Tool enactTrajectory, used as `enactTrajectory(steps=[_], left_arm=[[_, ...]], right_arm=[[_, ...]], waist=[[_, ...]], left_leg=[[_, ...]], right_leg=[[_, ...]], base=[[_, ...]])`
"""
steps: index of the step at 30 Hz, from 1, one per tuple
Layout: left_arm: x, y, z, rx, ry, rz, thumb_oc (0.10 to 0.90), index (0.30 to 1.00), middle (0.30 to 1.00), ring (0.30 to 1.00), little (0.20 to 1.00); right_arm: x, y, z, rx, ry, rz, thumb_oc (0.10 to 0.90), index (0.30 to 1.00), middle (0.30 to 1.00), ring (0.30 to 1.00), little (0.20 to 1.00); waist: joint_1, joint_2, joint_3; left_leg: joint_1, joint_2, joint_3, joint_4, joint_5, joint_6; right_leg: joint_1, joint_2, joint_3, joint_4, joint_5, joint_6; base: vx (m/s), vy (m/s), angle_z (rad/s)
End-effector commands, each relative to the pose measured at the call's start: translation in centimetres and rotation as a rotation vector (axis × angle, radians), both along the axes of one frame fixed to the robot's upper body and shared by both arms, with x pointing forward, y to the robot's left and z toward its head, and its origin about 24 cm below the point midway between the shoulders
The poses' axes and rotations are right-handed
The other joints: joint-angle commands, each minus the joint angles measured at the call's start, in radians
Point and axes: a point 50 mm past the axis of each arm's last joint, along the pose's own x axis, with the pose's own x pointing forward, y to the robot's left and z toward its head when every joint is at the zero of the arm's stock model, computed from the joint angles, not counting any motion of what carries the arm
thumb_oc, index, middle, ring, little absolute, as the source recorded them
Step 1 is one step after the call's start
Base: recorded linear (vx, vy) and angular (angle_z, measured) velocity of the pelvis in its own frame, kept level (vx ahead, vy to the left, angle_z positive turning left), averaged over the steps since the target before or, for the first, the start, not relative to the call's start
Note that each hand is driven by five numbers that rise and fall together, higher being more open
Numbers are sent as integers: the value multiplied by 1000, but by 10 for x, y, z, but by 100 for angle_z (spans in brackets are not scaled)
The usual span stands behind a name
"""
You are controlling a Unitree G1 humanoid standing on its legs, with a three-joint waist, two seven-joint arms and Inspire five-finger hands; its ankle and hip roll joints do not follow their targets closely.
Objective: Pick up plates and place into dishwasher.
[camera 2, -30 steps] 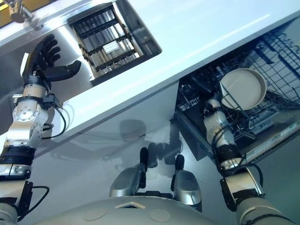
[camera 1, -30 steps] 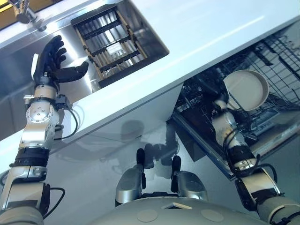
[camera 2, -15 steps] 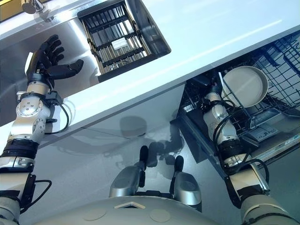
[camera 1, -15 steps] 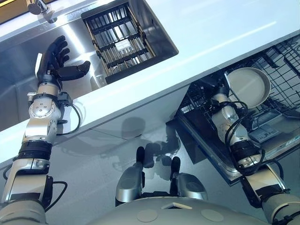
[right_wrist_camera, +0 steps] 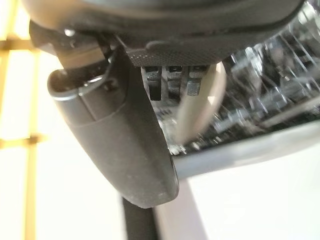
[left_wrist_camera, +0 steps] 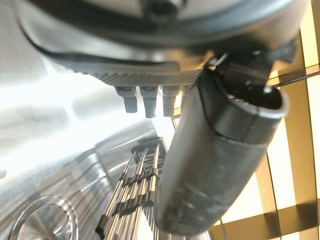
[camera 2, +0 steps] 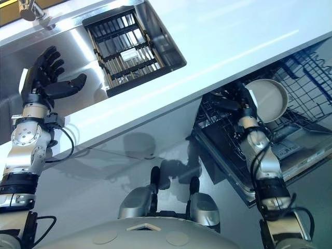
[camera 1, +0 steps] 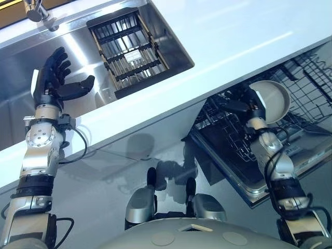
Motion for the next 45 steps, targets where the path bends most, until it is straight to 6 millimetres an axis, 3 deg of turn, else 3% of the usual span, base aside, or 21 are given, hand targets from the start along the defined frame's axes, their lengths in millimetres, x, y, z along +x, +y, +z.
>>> enactTrajectory(steps=[1, 5, 13, 17, 28, 36, 40, 45], left_arm=[[-17, 15, 17, 74, -123, 60, 800, 900, 900, 900, 900], [-21, 23, 19, 70, -125, 93, 800, 900, 900, 900, 900], [-25, 30, 18, 65, -116, 122, 800, 900, 900, 900, 900], [-22, 29, 20, 65, -113, 113, 800, 900, 900, 900, 900], [-4, 14, 34, 84, -103, 37, 800, 900, 900, 900, 900], [7, 3, 49, 95, -125, -21, 800, 900, 900, 900, 900], [13, -1, 59, 99, -144, -47, 800, 900, 900, 900, 900], [25, -11, 70, 105, -169, -80, 800, 900, 900, 900, 900]], right_arm=[[-16, -26, 40, -78, -248, -89, 800, 900, 900, 900, 900], [-24, -42, 38, -57, -253, -177, 800, 900, 900, 900, 900], [-34, -71, 14, -70, -132, -336, 800, 900, 900, 900, 900], [-36, -82, -8, -79, -12, -411, 800, 900, 900, 900, 900], [-40, -112, -45, -98, 279, -608, 800, 900, 900, 900, 900], [-41, -112, -70, -11, 440, -584, 800, 900, 900, 900, 900], [-30, -103, -69, 92, 395, -528, 800, 900, 900, 900, 900], [0, -83, -57, 223, 288, -419, 800, 900, 900, 900, 900]], waist=[[-65, 4, -167], [-80, 9, -167], [-76, 14, -164], [-60, 17, -160], [-6, 29, -132], [23, 31, -88], [35, 32, -64], [50, 35, -29]], left_leg=[[3, -77, 69, 65, -150, 49], [8, -78, 81, 58, -152, 50], [4, -80, 86, 54, -152, 49], [-4, -80, 79, 57, -148, 48], [-31, -83, 38, 75, -138, 42], [-59, -85, 11, 94, -128, 40], [-69, -86, 1, 101, -125, 40], [-92, -90, -11, 113, -120, 38]], right_leg=[[-127, 48, 10, 189, -104, 46], [-130, 46, 9, 191, -106, 52], [-138, 40, -3, 199, -110, 60], [-141, 38, -17, 205, -113, 59], [-146, 37, -45, 216, -111, 50], [-162, 37, -52, 237, -109, 40], [-169, 36, -55, 245, -107, 36], [-181, 36, -56, 247, -100, 31]], base=[[-26, 14, -15], [-32, 17, -18], [-15, 4, -9], [0, 0, 0], [16, -13, 7], [0, -16, 19], [-9, -13, 16], [-12, -11, 14]])
